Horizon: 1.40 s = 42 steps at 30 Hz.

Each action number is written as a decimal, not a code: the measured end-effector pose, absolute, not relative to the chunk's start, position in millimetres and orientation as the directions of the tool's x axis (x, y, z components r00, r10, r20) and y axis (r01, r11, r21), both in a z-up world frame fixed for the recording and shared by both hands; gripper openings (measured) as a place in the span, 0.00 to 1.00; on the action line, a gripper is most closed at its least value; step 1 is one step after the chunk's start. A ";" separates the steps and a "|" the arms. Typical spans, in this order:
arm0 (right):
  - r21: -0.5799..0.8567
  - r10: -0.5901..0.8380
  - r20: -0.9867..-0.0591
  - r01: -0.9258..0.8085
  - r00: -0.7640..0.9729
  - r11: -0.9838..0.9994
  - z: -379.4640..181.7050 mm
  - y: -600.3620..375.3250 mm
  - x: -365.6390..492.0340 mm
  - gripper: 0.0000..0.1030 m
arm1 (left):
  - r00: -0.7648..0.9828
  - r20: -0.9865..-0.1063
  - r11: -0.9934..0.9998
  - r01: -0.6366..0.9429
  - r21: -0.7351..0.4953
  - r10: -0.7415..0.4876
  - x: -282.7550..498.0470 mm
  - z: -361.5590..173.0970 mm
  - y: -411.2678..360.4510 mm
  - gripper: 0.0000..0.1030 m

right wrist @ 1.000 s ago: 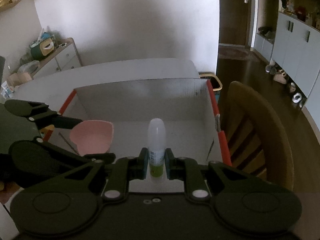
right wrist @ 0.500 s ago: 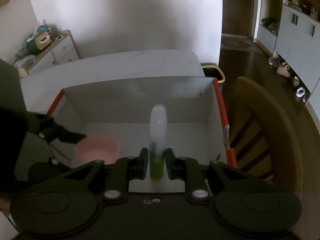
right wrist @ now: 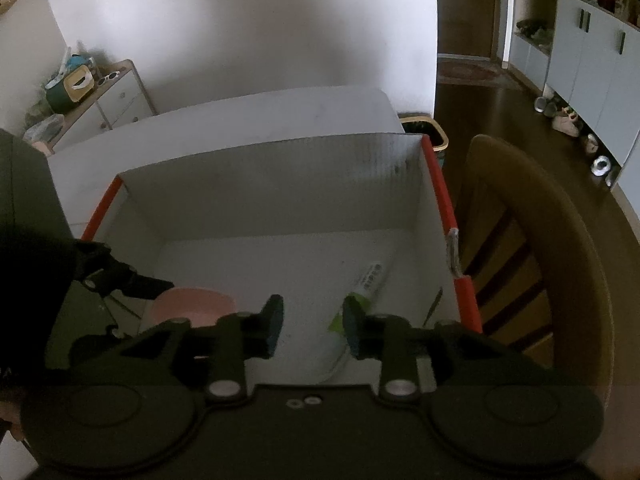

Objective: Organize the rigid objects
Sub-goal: 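Open both tools, releasing the heart dish and glue stick inside the box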

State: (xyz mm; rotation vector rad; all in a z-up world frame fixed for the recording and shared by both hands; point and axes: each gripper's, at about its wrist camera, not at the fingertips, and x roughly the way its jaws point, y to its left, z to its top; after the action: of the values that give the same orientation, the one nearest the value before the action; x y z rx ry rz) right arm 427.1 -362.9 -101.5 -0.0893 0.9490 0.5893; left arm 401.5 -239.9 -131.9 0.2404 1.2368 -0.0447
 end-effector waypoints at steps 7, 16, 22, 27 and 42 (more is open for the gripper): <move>0.188 0.449 -0.770 -0.511 0.454 0.839 -94.1 -367.6 420.2 0.50 | 0.353 -0.931 0.977 0.149 0.151 0.090 398.1 -125.3 -241.2 0.77; 0.193 0.470 -0.744 -0.520 0.476 0.832 -80.1 -373.9 407.6 0.56 | 0.421 -0.903 0.982 0.116 0.147 0.085 392.6 -114.8 -238.0 0.77; 0.192 0.487 -0.722 -0.535 0.491 0.823 -67.9 -377.6 395.0 0.58 | 0.468 -0.880 0.988 0.081 0.132 0.079 378.3 -96.5 -232.4 0.77; 0.195 0.510 -0.698 -0.552 0.503 0.811 -57.7 -380.8 381.4 0.62 | 0.517 -0.853 0.992 0.046 0.116 0.076 365.9 -84.3 -228.6 0.77; 0.193 0.553 -0.635 -0.583 0.539 0.789 -33.2 -377.6 333.7 0.73 | 0.631 -0.772 0.997 -0.046 0.068 0.081 296.1 -41.8 -202.9 0.77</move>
State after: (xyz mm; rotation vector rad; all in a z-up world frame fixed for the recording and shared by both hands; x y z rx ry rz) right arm 333.7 -377.6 -33.2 -0.0430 0.7394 0.6755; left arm 296.1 -202.9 -41.8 0.0431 0.8855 0.0728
